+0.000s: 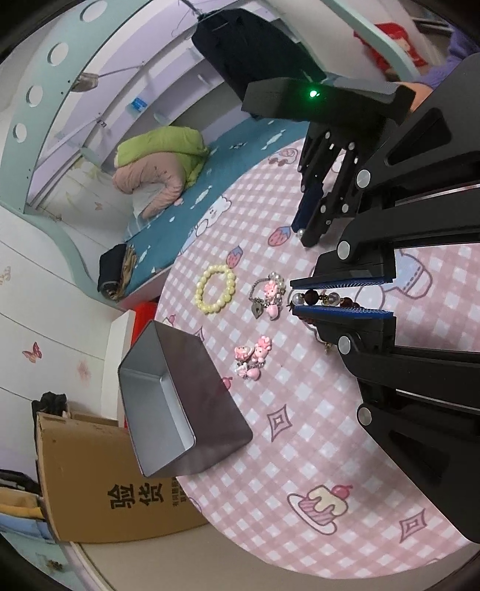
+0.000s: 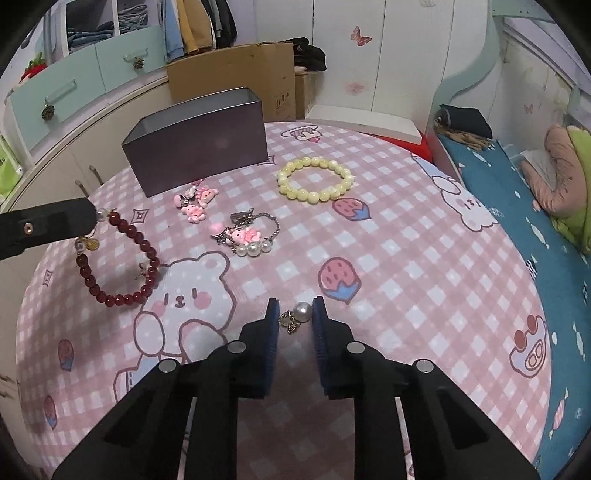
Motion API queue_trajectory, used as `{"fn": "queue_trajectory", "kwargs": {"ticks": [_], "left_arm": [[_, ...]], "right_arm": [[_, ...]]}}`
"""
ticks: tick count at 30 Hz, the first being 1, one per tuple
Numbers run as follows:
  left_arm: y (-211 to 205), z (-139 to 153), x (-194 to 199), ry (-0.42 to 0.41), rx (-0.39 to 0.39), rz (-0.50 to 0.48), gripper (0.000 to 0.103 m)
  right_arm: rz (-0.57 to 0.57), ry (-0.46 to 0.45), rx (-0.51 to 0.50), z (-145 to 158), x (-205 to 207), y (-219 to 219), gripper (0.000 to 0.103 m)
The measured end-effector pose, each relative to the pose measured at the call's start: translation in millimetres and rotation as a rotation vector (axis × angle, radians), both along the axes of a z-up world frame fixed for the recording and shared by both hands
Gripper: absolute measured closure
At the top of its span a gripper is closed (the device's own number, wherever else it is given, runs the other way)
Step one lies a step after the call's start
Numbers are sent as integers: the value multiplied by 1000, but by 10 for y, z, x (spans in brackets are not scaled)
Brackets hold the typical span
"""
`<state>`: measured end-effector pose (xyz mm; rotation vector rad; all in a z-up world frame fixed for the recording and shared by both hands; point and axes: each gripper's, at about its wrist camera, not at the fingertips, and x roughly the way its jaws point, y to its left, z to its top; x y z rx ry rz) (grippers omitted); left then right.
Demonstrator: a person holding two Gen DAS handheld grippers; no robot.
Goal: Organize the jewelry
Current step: 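Carry bracelet and earring into the grey box and open both grippers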
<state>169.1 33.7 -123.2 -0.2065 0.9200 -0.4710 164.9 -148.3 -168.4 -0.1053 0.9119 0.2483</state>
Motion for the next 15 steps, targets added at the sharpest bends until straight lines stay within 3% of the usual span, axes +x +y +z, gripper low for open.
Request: {"fn": "queue_trajectory", "kwargs": {"ticks": [8,15], "left_arm": [[-24,182,83,-47,-5,-26,94],[49,714,279,-154,-60,-58,94]], "right_arm": [[-4,-15,72,189,24,-85,86],[24,-64,167,604,220,-86,86]]}}
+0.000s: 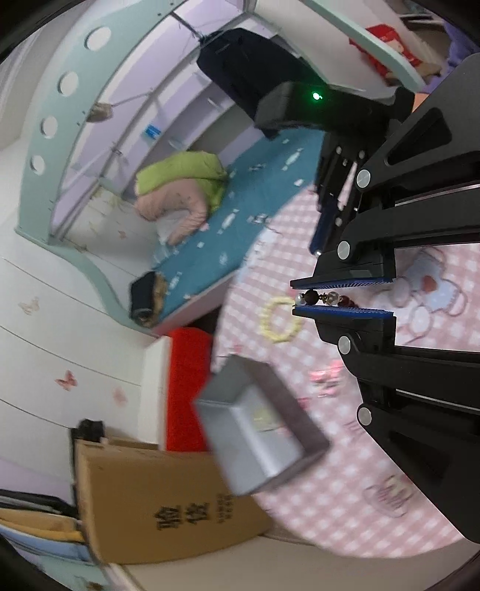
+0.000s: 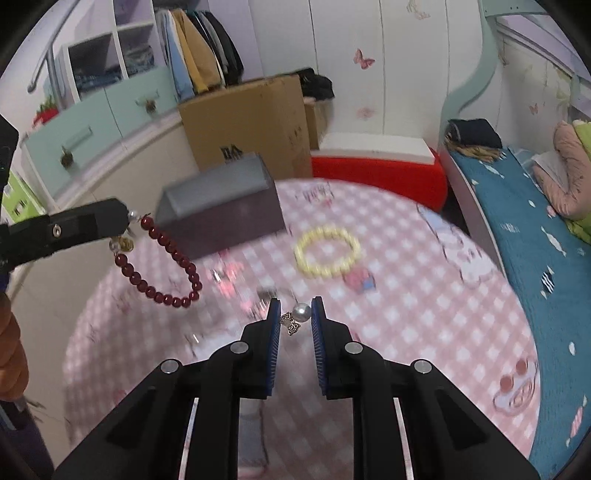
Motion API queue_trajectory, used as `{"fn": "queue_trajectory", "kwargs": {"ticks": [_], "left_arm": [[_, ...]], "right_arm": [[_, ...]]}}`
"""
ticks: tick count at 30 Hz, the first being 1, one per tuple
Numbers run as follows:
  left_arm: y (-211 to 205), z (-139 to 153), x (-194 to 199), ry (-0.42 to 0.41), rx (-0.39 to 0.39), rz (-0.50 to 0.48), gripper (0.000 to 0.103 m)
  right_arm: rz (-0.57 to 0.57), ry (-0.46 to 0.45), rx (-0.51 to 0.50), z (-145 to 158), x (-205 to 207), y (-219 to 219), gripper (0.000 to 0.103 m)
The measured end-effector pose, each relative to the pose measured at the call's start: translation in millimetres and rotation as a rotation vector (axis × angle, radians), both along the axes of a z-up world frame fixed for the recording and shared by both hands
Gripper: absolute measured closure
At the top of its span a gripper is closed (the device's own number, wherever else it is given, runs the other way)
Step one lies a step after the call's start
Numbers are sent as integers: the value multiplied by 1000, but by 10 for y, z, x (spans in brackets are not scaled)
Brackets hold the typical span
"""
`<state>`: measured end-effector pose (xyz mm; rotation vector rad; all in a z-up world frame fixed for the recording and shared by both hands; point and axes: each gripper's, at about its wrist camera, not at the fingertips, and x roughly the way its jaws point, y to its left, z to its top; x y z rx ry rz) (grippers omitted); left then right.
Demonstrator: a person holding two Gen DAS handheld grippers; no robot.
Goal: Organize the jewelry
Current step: 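Carry bracelet and earring into the grey box and open both grippers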
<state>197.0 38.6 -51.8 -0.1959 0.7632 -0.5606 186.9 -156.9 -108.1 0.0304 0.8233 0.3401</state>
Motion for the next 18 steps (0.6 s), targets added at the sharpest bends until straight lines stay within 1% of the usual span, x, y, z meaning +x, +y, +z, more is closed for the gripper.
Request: {"fn": "queue_trajectory", "kwargs": {"ticks": [3,5,7,9,11,14,18], "left_arm": [[58,277,106,-66,10,23,94],[130,456,208,-115,31,63,94],[206,564,304,-138,36,93,94],[277,604,409,-143,42,118,94],[353,542,576,-125,56,145,94],[445,360,798,-68,81,176,94],[518,-53,1047,33,113,192,94]], "right_arm": [[19,-23,37,178,141,73,86],[30,-42,38,274,252,150,86],[47,-49,54,345,381,234,86],[58,-56,60,410,514,348,86],[75,-56,75,451,614,456,86],[92,-52,89,484,769,606,86],[113,-31,90,458,958,794,86]]}}
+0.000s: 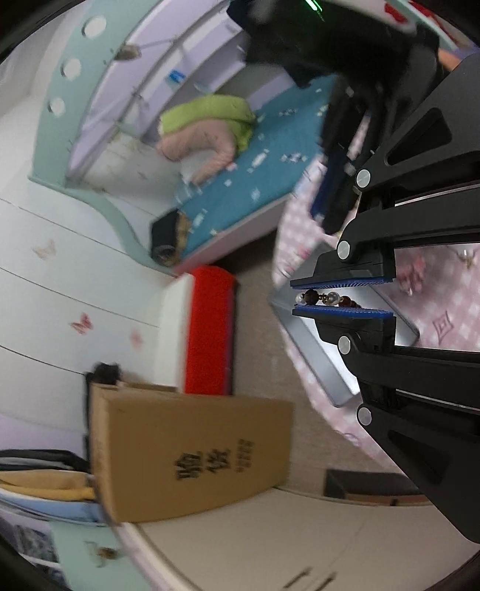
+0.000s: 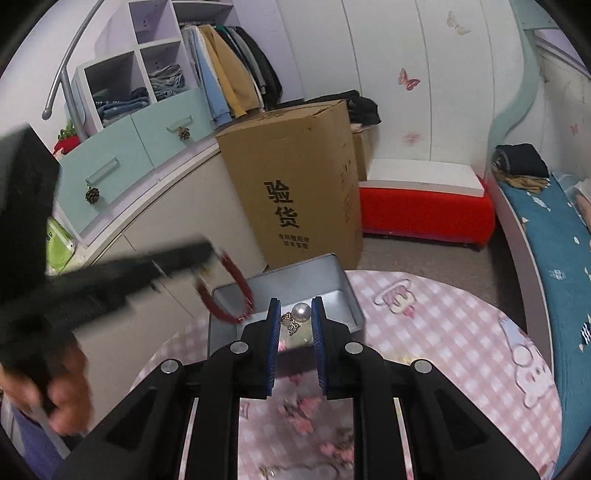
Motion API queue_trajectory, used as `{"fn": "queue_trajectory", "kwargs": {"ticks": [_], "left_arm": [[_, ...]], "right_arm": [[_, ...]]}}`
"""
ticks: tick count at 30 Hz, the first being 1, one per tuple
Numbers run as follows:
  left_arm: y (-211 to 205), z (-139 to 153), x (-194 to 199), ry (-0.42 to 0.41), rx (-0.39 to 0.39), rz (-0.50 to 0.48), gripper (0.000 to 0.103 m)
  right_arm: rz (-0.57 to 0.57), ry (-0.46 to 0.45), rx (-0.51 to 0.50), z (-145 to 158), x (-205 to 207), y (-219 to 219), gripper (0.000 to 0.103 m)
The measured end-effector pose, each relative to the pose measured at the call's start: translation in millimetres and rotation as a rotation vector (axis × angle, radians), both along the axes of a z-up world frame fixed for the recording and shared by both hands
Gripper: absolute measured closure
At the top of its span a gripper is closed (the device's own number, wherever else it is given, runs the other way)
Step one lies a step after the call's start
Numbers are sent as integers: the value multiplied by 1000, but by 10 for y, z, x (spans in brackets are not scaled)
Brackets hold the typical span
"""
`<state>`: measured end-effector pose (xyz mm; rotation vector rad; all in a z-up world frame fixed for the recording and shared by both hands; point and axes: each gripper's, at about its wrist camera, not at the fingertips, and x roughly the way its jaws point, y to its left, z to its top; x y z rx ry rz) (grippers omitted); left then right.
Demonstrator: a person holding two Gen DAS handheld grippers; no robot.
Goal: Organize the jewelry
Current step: 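Carry bracelet and earring into the grey box and open both grippers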
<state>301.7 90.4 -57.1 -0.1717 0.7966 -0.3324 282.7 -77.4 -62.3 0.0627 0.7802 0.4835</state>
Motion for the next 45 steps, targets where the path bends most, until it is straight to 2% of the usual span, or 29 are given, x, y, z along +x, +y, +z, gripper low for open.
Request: {"fn": "queue_trajectory", "kwargs": {"ticks": [5,11,27,32,35,38,39,40,42,43,45], "left_arm": [[36,-447,174,107,14,11,93],[64,-605,227,128,41,25,92],[87,-526,167,127,20,62,91],[112,-496,128,131,16,79,91],[123,-433,65,119,8,88,91],[105,-309,-30,92,7,86,91],[90,-256,-81,77,10,81,91],[73,-205,-140,61,13,79,89],[40,-125,-253,32,21,85,57],[24,-69,-347,-1,31,105,31],[-21,16,-535,-73,48,129,29]], "right_arm": [[24,58,-37,-175,224,218,86],[36,106,-93,-333,374,375,86],[58,205,-133,-522,544,501,85],[45,201,-132,-509,516,493,84],[30,177,-133,-431,449,446,74],[18,143,-130,-305,354,353,71],[12,132,-133,-260,313,314,66],[0,113,-135,-199,249,256,65],[-12,87,-125,-115,135,148,61],[-19,75,-125,-77,61,81,61],[-33,54,-126,-35,-88,-54,56]]}}
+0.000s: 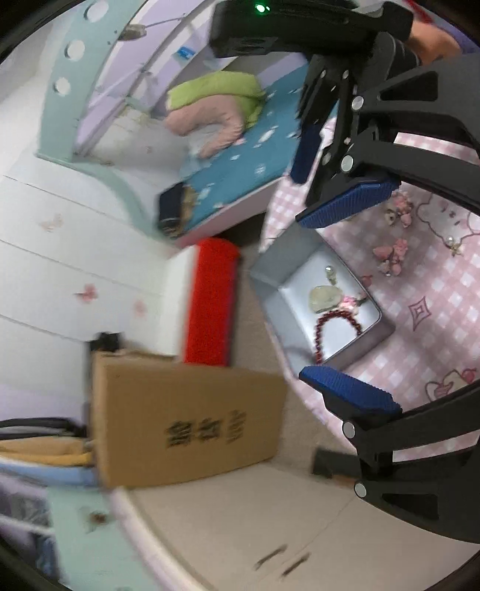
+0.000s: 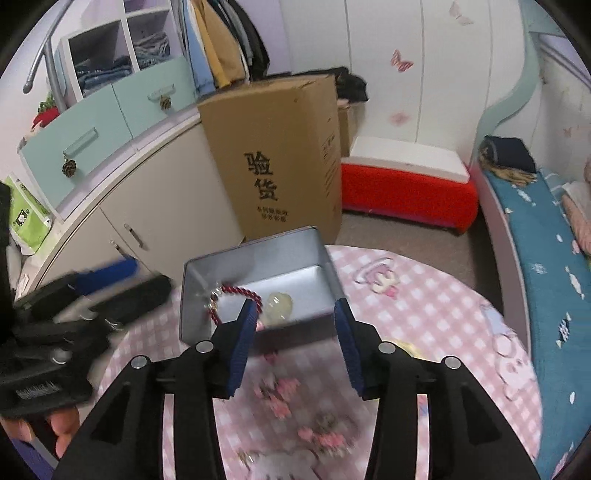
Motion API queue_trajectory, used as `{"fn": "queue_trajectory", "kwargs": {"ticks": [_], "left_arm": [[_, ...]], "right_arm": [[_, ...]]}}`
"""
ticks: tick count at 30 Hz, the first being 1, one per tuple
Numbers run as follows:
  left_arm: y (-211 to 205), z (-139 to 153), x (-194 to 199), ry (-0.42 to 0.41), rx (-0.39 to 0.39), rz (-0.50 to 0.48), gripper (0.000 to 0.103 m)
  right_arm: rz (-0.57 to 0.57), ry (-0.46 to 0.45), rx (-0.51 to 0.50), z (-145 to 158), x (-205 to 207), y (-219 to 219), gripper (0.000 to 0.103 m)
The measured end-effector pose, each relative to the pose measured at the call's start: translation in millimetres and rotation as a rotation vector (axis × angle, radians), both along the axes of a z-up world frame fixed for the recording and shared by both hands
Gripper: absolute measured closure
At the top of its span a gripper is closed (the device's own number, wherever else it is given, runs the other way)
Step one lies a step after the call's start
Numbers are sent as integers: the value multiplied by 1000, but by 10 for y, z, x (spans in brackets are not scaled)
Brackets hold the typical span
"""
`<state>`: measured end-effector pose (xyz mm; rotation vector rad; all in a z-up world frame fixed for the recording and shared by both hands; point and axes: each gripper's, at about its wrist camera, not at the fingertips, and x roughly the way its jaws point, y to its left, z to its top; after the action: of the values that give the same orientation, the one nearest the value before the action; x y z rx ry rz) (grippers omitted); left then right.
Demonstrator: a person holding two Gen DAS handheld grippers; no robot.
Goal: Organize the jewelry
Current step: 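Carry bracelet and earring into the grey box and open both grippers, then grasp the second pearl earring with the left gripper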
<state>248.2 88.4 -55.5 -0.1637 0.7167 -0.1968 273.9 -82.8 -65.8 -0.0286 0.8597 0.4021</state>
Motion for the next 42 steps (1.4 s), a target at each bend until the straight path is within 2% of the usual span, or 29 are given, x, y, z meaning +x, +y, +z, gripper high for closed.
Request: {"fn": "queue_trajectory", "kwargs": {"ticks": [4,9,16,19,21,22,25,31,33,35,36,39,42], "left_arm": [[-90,-39,-291,-6,1,-10,29],[-269,-257,-612,-3,61,-17,29],[-557,-806,-800,90,141,-58,29],[-668,-974,-841,123,148,-81,29],[-732,-1045,-845,131,180,-84,29],[-747,-1067,-841,132,192,-87,32],[-808,-1165,-789,162,211,-102,55],[-829,-1259,-744,182,224,-111,65],[-844,-1266,-747,176,237,-109,73],[-836,-1268,-736,169,249,-101,88],[-813,-1265,-722,169,245,-97,91],[-728,-1259,-694,182,190,-100,91],[-662,-1232,-684,184,172,-94,91]], "right_arm": [[-37,-15,3,-16,-276,-286,56],[-91,1,1,-216,-633,-625,55],[-141,68,21,-600,-962,-865,55],[-148,88,33,-716,-1042,-916,55],[-149,97,33,-763,-1072,-912,55],[-150,102,35,-790,-1084,-920,55],[-156,121,39,-852,-1102,-936,55],[-163,123,41,-873,-1107,-969,55],[-166,124,42,-876,-1087,-976,55],[-163,123,42,-877,-1064,-966,54],[-160,123,40,-879,-1049,-951,54],[-148,119,30,-893,-999,-888,54],[-139,97,10,-893,-949,-818,54]]}}
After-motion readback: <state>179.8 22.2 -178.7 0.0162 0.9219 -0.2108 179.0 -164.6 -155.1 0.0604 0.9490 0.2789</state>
